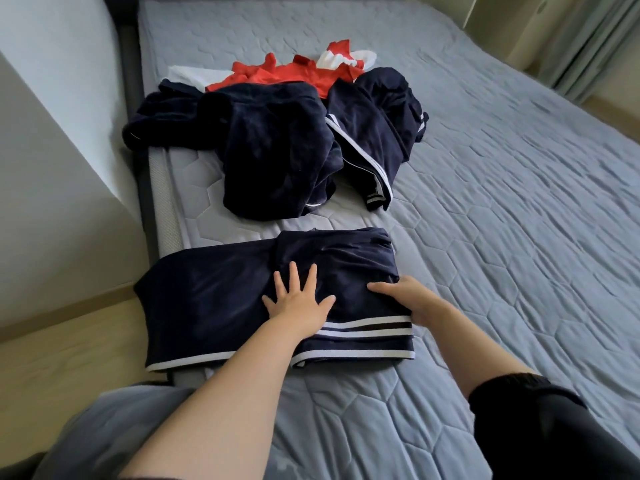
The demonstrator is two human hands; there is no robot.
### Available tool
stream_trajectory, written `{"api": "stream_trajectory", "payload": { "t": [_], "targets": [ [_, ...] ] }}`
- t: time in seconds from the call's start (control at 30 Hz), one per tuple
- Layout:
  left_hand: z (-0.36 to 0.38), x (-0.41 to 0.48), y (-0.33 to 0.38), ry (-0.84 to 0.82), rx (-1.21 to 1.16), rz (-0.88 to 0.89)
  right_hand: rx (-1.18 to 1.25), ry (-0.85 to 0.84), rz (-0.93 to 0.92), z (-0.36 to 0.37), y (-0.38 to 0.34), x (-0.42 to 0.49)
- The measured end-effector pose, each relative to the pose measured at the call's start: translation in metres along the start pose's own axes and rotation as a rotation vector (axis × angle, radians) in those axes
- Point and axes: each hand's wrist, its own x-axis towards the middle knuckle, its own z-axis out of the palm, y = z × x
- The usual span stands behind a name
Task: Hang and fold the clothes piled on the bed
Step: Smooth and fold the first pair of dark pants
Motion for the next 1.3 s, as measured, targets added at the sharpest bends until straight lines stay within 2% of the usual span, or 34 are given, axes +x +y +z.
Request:
{"api": "stream_trajectory", "payload": {
  "t": [0.1, 0.23, 0.47, 0.57, 0.7, 0.83, 0.93, 1.0, 1.07, 1.13, 1.3],
  "targets": [
    [0.002, 0.0, 0.001, 0.024, -0.102, 0.077, -0.037, 0.193, -0.078, -0.009, -0.011, -0.008],
    [0.008, -0.009, 0.02, 0.061, -0.151, 0.104, -0.116, 0.342, -0.168, -0.031, -0.033, -0.026],
    [0.005, -0.025, 0.089, -0.277, -0.626, 0.269, -0.553, 0.67, -0.299, -0.072, -0.076, -0.077],
    [0.005, -0.028, 0.099, -0.468, -1.055, 0.182, -0.83, 0.75, -0.364, -0.062, -0.094, -0.094],
    [-0.004, -0.03, 0.063, -0.549, -1.407, 0.113, -1.076, 0.687, -0.484, -0.012, -0.109, -0.104],
    [-0.022, -0.022, 0.007, -0.459, -1.589, 0.1, -1.098, 0.539, -0.571, 0.045, -0.1, -0.102],
    [-0.034, -0.014, -0.007, -0.414, -1.737, 0.124, -1.061, 0.324, -0.557, 0.073, -0.092, -0.093],
    [-0.036, -0.01, -0.014, -0.388, -1.754, 0.078, -0.858, 0.171, -0.479, 0.08, -0.086, -0.085],
    [-0.037, -0.009, -0.021, -0.258, -1.598, -0.077, -0.665, 0.141, -0.414, 0.078, -0.078, -0.075],
    [-0.037, -0.011, -0.023, -0.148, -1.436, -0.192, -0.643, 0.206, -0.364, 0.068, -0.066, -0.063],
    [-0.028, -0.009, -0.01, -0.023, -1.279, -0.123, -0.536, 0.401, -0.289, 0.037, -0.034, -0.042]
  ]
}}
